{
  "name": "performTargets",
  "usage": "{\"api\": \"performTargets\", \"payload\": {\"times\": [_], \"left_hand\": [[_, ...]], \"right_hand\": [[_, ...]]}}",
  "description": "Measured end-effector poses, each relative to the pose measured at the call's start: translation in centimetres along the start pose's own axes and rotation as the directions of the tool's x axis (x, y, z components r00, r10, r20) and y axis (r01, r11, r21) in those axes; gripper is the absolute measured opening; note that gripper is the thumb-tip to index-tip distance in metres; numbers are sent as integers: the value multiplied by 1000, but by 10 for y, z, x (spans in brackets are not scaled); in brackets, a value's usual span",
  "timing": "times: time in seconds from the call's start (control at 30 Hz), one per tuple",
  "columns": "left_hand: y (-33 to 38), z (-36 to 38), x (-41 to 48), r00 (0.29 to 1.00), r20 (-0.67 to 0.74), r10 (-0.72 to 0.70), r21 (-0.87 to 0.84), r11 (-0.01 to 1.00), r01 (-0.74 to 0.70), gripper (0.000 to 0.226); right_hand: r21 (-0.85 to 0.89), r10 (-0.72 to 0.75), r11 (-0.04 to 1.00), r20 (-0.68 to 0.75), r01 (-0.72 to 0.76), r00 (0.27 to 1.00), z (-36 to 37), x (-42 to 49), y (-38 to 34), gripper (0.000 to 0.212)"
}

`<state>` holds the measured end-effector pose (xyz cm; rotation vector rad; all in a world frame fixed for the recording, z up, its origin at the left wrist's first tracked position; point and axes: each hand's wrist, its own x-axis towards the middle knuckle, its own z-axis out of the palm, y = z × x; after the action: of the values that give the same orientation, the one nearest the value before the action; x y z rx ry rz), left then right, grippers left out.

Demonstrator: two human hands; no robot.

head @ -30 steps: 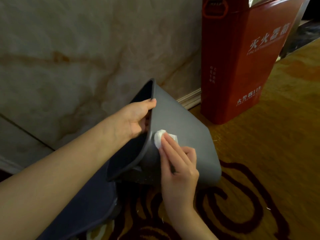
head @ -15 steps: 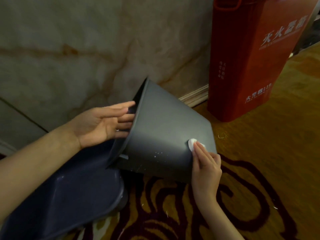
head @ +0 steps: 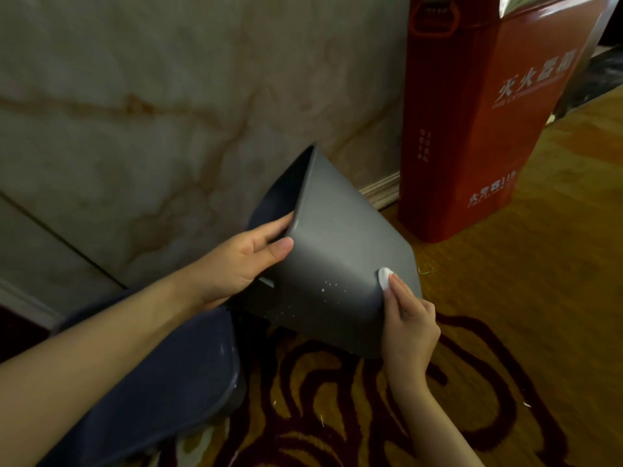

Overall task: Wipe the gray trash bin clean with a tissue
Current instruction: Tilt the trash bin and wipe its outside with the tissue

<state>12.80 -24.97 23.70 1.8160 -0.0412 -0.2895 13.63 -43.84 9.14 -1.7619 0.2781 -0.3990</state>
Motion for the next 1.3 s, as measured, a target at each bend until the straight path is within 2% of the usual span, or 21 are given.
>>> {"api": "performTargets", "payload": {"times": [0.1, 0.23, 0.4, 0.6, 0.67, 0.77, 0.87, 0.93, 1.13, 1.2, 1.3], "left_hand": [[7, 10, 10, 998, -54, 33, -1, 999, -33, 46], [24, 27, 28, 992, -120, 35, -8, 999, -37, 33], [48, 36, 45, 987, -157, -30, -22, 999, 26, 44], [50, 42, 57, 971, -238, -22, 16, 1000, 26, 42], [52, 43, 60, 963, -268, -3, 7, 1000, 5, 34], [57, 38, 66, 943, -333, 3, 25, 1000, 6, 30], [60, 28, 71, 928, -374, -2, 48, 999, 21, 40], [62, 24, 73, 929, -369, -1, 61, 998, 26, 37], [62, 27, 79, 945, -327, 8, 120, 992, 33, 37], [63, 28, 81, 946, -322, 25, 134, 991, 19, 30], [65, 28, 85, 932, -363, 14, 128, 991, 35, 34]], "right_hand": [[41, -68, 997, -8, 68, 998, 5, -3, -23, 30], [149, -245, 959, 12, 240, 970, 14, -2, -75, 34], [278, -329, 902, -55, 331, 943, 27, 2, -115, 34], [203, -416, 878, -127, 434, 900, 33, 10, -106, 32], [165, -430, 878, -143, 450, 891, 33, 15, -95, 31], [110, -356, 921, -147, 373, 923, 29, 28, -69, 30], [57, -193, 977, -148, 203, 970, 18, 47, -38, 27], [24, -67, 997, -154, 72, 986, 10, 61, -18, 26], [-11, 201, 979, -140, -204, 970, -9, 80, 18, 29], [7, 204, 979, -167, -205, 965, -6, 74, 13, 28], [9, -6, 1000, -182, 7, 983, 8, 59, -17, 27]]}}
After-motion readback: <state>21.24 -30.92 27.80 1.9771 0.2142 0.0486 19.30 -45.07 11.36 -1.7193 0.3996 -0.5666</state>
